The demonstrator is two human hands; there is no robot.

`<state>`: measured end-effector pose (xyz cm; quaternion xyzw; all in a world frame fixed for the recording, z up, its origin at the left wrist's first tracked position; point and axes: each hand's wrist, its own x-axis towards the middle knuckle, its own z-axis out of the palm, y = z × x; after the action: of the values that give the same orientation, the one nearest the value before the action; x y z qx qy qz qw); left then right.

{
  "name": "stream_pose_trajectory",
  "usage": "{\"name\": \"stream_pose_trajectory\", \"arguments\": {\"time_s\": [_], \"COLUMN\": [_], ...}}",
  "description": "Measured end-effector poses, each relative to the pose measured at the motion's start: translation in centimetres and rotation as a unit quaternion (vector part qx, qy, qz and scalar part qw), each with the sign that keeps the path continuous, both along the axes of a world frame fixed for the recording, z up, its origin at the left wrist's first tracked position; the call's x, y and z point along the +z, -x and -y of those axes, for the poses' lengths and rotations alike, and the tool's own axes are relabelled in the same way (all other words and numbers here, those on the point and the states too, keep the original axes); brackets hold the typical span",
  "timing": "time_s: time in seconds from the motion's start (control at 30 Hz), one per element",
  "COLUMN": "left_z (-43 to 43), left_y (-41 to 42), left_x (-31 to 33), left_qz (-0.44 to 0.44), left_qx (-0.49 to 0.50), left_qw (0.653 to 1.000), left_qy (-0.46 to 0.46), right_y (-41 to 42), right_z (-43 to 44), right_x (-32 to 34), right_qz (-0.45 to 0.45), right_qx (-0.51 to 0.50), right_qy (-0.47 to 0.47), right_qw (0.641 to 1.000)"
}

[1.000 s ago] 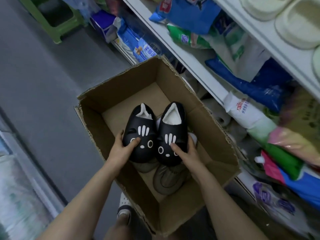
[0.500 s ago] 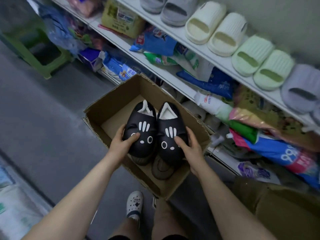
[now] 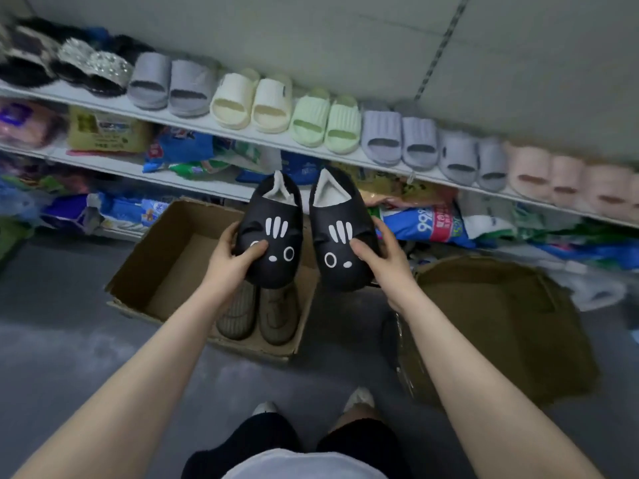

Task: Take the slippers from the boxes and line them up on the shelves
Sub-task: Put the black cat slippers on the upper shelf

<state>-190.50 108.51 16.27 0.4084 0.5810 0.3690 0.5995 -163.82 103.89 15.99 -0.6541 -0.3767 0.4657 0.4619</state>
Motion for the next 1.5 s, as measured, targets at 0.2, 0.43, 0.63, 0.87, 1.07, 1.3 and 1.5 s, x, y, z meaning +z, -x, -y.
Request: {"name": "stream_pose_trajectory", "arguments": {"time_s": [0.2, 0.43, 0.63, 0.87, 1.07, 1.3, 1.5], "left_z": [-0.2, 0.8, 2.4, 2.5, 1.6, 1.3, 2.3], "left_y": [-8.6, -23.2, -36.6, -48.0, -54.8, -60.8, -65.4], "left_x": [4.4, 8.8, 12.9, 19.4, 27.0, 32.7, 34.2], "left_qz": [-0.003, 0.023, 0.081, 0.095, 0.127, 0.162, 0.165], "left_qx": [-0.07, -0.126, -0.14, -0.18, -0.225, -0.24, -0.203], "left_qw": [0.996, 0.983, 0.975, 0.951, 0.914, 0.886, 0.886], "left_qy": [-0.063, -0.128, -0.155, -0.233, -0.313, -0.363, -0.382], "right_y": [-8.2, -21.7, -34.7, -46.4, -52.2, -58.2, -63.1], "right_z": [4.0, 8.1, 10.7, 11.6, 12.6, 13.4, 12.2], "right_x": [4.3, 9.0, 14.1, 21.1, 27.4, 32.1, 34.5], "right_qz": [0.011, 0.018, 0.051, 0.064, 0.074, 0.078, 0.082], "right_qx": [-0.092, -0.132, -0.175, -0.202, -0.245, -0.257, -0.21], "right_qy": [-0.047, -0.104, -0.138, -0.203, -0.277, -0.32, -0.333], "right_qw": [0.995, 0.986, 0.974, 0.956, 0.926, 0.908, 0.915]}}
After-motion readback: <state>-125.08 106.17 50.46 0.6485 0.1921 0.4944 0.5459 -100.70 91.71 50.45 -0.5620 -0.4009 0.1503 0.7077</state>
